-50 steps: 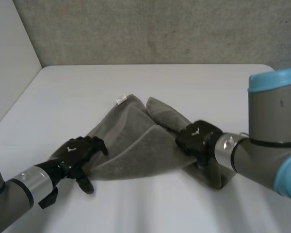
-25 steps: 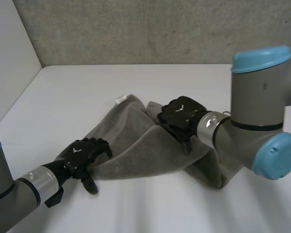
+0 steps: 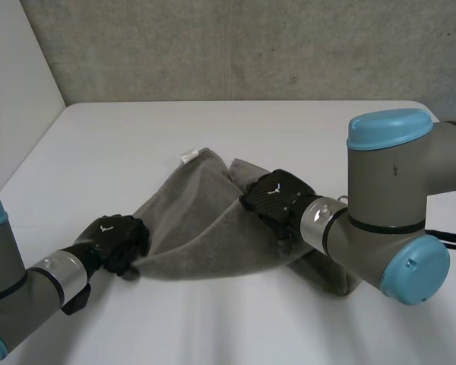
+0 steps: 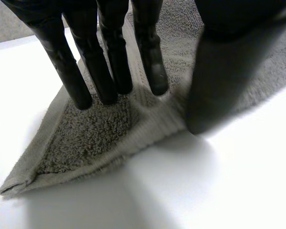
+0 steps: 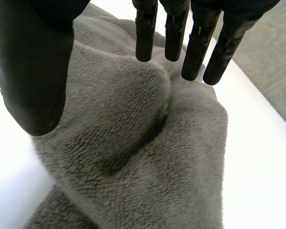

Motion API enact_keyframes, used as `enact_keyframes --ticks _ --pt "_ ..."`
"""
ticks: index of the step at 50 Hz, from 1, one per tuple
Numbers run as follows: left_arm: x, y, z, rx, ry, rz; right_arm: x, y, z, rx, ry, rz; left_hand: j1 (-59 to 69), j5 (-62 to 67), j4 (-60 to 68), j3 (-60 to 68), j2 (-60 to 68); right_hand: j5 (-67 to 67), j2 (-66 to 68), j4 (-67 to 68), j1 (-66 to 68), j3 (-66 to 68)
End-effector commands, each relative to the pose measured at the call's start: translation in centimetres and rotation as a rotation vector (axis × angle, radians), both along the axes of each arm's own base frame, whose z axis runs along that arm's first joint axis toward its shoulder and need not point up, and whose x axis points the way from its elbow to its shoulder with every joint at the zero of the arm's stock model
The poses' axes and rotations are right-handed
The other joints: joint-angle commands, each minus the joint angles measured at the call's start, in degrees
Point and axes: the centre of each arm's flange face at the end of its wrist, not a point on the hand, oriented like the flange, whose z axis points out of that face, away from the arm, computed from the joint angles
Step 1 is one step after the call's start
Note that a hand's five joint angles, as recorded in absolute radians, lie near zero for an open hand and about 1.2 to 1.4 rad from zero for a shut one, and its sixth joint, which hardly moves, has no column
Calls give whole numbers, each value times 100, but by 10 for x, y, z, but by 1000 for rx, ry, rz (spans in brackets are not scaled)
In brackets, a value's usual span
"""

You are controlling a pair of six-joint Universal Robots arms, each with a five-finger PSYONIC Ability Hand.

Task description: Fold the towel.

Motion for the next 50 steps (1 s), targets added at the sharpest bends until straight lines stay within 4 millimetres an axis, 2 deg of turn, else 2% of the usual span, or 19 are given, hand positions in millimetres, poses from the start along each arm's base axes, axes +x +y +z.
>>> enact_keyframes --ticks 1,8,14,21,25,27,28,29,31,32,33,34,36,38,39,41,45,47,50 --pt "-2 3 0 4 4 -14 9 -19 11 -67 -99 -61 1102 1129 1021 1052 1026 20 -252 -171 -234 -235" --pt "-4 6 0 8 5 -23 26 -45 14 -112 -154 -68 2078 2105 1997 2028 2002 36 -235 -154 -218 -218" --pt "-3 6 1 6 5 -20 42 -65 -8 -35 -107 -39 2731 2759 2650 2682 2655 53 -218 -137 -201 -201" --pt "0 7 16 -46 15 -10 55 -65 -38 156 -54 57 2731 2759 2650 2682 2655 255 -17 64 1 0" --pt "0 7 23 -74 18 -10 56 -64 -41 176 -58 72 2731 2759 2650 2682 2655 827 556 637 573 572" --pt "0 6 26 -86 20 -10 56 -64 -39 174 -62 74 2731 2759 2650 2682 2655 1416 1145 1226 1162 1161" --pt "0 6 26 -86 20 -10 56 -64 -37 170 -65 74 2731 2759 2650 2682 2655 2315 2044 2125 2061 2060" --pt "1 5 29 -97 20 -9 56 -64 -37 170 -65 74 2731 2759 2650 2682 2655 2324 2053 2134 2070 2069" --pt "1 2 33 -116 24 -5 56 -64 -19 139 -87 72 2731 2759 2650 2682 2655 5051 4780 4861 4797 4796" --pt "2 0 37 -132 24 2 56 -64 -19 138 -87 72 2731 2759 2650 2682 2655 5066 4795 4876 4812 4811" --pt "5 -4 41 -148 26 14 56 -64 -7 119 -102 69 2731 2759 2650 2682 2655 5993 5721 5802 5739 5738" --pt "5 -4 41 -149 26 14 56 -64 -7 119 -102 69 2731 2759 2650 2682 2655 6002 5731 5812 5748 5747" --pt "13 -16 55 -200 29 48 55 -63 9 102 -130 64 2731 2759 2650 2682 2655 6002 5731 5812 5748 5747" --pt "15 -22 62 -225 35 61 51 -61 43 83 -206 46 2731 2759 2650 2682 2655 6002 5731 5812 5748 5747" --pt "16 -22 62 -225 35 61 51 -61 43 83 -207 46 2731 2759 2650 2682 2655 6002 5731 5812 5748 5747" --pt "19 -32 78 -268 69 88 48 -57 68 52 -248 44 2731 2759 2650 2682 2655 6002 5731 5812 5748 5747" --pt "26 -43 94 -288 130 134 44 -52 85 28 -262 39 2731 2759 2650 2682 2655 6002 5731 5812 5748 5747" --pt "38 -50 107 -293 184 189 42 -51 90 20 -263 30 2731 2759 2650 2682 2655 6002 5731 5812 5748 5747" --pt "43 -52 113 -299 206 211 35 -47 99 18 -260 12 2731 2759 2650 2682 2655 6002 5731 5812 5748 5747"
